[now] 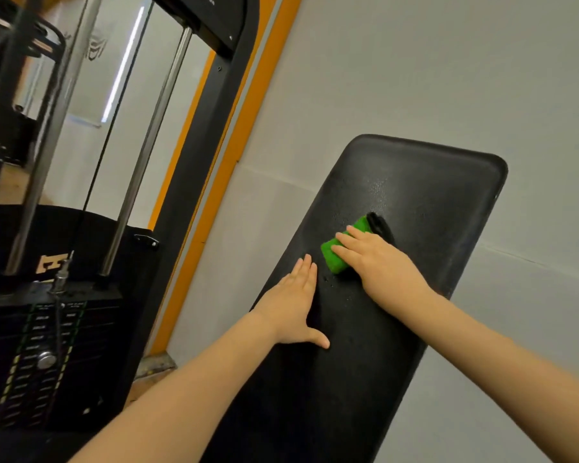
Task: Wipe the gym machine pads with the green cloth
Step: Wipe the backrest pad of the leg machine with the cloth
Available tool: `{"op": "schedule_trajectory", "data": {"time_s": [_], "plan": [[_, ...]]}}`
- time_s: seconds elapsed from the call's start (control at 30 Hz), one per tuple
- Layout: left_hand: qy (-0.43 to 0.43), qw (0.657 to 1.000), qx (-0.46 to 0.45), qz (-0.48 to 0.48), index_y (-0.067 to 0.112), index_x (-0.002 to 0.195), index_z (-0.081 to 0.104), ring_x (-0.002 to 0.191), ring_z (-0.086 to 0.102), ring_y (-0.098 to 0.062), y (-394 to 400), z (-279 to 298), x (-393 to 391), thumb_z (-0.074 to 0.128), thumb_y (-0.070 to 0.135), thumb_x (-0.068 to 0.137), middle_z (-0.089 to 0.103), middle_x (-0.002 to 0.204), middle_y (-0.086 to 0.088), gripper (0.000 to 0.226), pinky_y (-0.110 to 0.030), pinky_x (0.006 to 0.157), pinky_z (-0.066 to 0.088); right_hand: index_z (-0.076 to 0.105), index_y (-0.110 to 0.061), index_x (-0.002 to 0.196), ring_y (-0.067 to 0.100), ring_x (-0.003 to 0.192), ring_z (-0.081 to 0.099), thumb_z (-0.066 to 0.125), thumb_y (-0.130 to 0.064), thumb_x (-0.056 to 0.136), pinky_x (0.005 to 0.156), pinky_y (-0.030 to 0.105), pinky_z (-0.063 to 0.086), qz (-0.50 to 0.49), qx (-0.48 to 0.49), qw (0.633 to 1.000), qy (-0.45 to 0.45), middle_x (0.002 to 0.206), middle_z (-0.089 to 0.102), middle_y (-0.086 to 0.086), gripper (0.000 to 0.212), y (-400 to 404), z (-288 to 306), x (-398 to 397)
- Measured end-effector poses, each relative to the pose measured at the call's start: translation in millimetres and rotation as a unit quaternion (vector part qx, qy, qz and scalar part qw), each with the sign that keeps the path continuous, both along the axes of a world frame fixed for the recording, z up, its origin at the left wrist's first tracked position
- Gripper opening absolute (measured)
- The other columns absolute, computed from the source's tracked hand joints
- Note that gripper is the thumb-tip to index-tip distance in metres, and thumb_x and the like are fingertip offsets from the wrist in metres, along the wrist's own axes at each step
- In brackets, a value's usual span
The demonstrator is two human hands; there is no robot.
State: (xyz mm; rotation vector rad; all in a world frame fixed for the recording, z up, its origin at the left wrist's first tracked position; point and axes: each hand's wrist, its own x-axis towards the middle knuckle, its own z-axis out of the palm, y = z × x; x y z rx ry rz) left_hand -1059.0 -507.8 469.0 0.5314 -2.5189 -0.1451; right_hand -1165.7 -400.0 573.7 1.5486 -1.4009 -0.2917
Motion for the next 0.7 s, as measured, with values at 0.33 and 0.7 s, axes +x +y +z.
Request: {"op": "schedule_trajectory", "data": {"time_s": [0.33, 0.7], "plan": [[-0.014, 1.0, -0.002, 0.021, 0.008, 0.152, -0.016, 0.147, -0.016, -0.024, 2, -3, -3, 0.068, 0.063, 0.076, -0.024, 0.158, -0.009, 0.125, -0.034, 0.117, 0.004, 0.068, -0.003, 0.107, 0.031, 0.113, 0.055, 0.055, 0.026, 0.049, 0.096, 0.035, 0.031, 0.039, -0.082, 0.991, -0.098, 0.116, 0.065, 0.016, 0.066, 105, -44, -47], [-0.018, 0.999, 0.012, 0.027, 0.009, 0.151, -0.017, 0.146, -0.017, -0.024, 3, -6, -3, 0.065, 0.062, 0.079, -0.025, 0.158, -0.009, 0.121, -0.034, 0.118, 0.005, 0.066, 0.006, 0.103, 0.043, 0.104, 0.061, 0.079, 0.004, 0.061, 0.09, 0.046, 0.046, 0.027, -0.197, 0.973, -0.119, 0.111, 0.064, 0.024, 0.044, 52, -29, -42]]}}
